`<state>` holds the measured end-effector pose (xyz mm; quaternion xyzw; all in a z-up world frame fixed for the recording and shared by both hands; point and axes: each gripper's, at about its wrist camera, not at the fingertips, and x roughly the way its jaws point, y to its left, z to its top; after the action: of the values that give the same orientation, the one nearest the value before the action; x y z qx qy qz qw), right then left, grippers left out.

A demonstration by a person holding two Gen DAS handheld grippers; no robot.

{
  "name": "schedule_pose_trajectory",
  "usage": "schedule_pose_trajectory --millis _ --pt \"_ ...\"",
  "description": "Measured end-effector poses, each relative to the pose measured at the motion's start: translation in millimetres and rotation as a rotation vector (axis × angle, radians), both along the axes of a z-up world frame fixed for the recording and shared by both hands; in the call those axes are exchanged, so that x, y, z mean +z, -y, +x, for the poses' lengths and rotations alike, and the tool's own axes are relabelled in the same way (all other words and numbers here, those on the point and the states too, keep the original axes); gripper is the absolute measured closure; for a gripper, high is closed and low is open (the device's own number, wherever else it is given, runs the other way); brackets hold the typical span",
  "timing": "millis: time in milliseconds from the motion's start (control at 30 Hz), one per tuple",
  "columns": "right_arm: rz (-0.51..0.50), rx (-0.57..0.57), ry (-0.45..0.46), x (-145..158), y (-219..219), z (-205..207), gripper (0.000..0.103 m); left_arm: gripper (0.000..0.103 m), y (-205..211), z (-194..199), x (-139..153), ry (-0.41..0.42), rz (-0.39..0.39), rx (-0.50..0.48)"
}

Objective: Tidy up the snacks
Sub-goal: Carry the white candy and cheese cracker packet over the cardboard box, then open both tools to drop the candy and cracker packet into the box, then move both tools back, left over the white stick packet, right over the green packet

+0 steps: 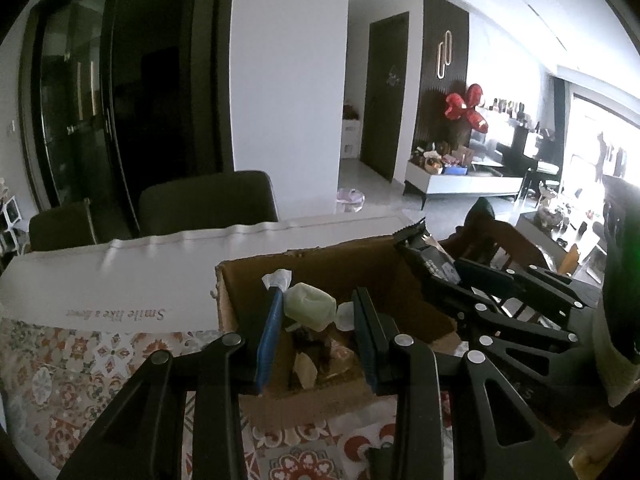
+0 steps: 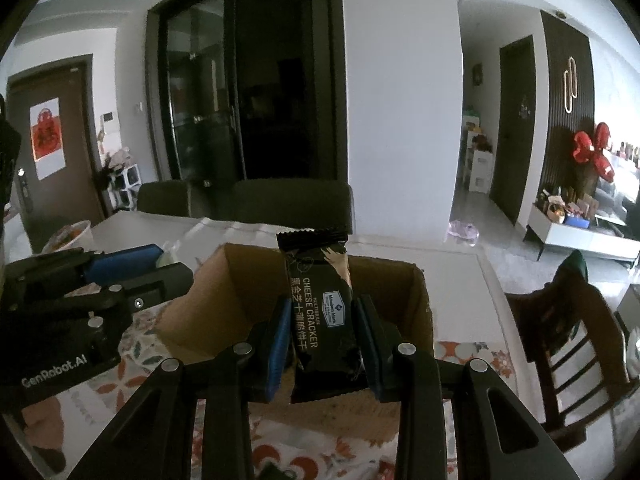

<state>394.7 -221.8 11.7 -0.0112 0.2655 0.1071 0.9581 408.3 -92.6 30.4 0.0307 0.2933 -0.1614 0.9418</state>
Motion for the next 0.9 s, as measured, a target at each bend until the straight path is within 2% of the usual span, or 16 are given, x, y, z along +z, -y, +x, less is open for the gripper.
schedule_pose_trajectory --millis 233,367,400,433,467,633,667,700,767,800,900 --pt "0.018 0.006 -0.052 -17.6 9.0 25.4 0.069 0.067 7.7 24.7 -18.0 -0.049 0.021 0.008" --pt "0.029 -0.003 -0.074 -22.2 9.0 32.8 0.068 0.060 9.5 31.5 -24.5 -0.069 0.025 0.008" --pt "0.031 -0.008 -0.082 -22.8 10.3 34.7 0.065 0.059 9.2 33.6 -25.0 -0.067 0.029 0.012" --pt "0.036 -0.013 -0.086 -23.1 11.9 35.3 0.056 0.059 10.0 32.5 -24.1 -0.063 0.033 0.016" --pt "0.043 -0.021 -0.078 -22.4 14.0 34.1 0.053 0.057 10.6 30.8 -23.4 -0.054 0.038 0.017" --pt "0.022 -0.060 -0.038 -15.7 14.8 23.9 0.052 0.049 6.4 19.8 -21.1 -0.027 0.046 0.044" --pt "0.014 -0.070 -0.030 -14.2 15.5 21.6 0.052 0.042 5.9 15.3 -19.9 -0.016 0.054 0.058" --pt "0.004 -0.080 -0.022 -12.8 15.6 19.0 0.050 0.038 4.8 12.1 -19.1 -0.009 0.057 0.068" --pt "-0.015 -0.102 0.002 -9.8 16.9 10.8 0.041 0.036 2.0 3.0 -17.3 0.012 0.056 0.070" --pt "-0.021 -0.108 0.013 -8.6 17.0 6.7 0.040 0.031 0.2 -2.1 -16.1 0.022 0.060 0.073" --pt "-0.031 -0.123 0.035 -4.9 18.2 -6.6 0.036 0.028 -2.1 -16.1 -14.5 0.051 0.061 0.072"
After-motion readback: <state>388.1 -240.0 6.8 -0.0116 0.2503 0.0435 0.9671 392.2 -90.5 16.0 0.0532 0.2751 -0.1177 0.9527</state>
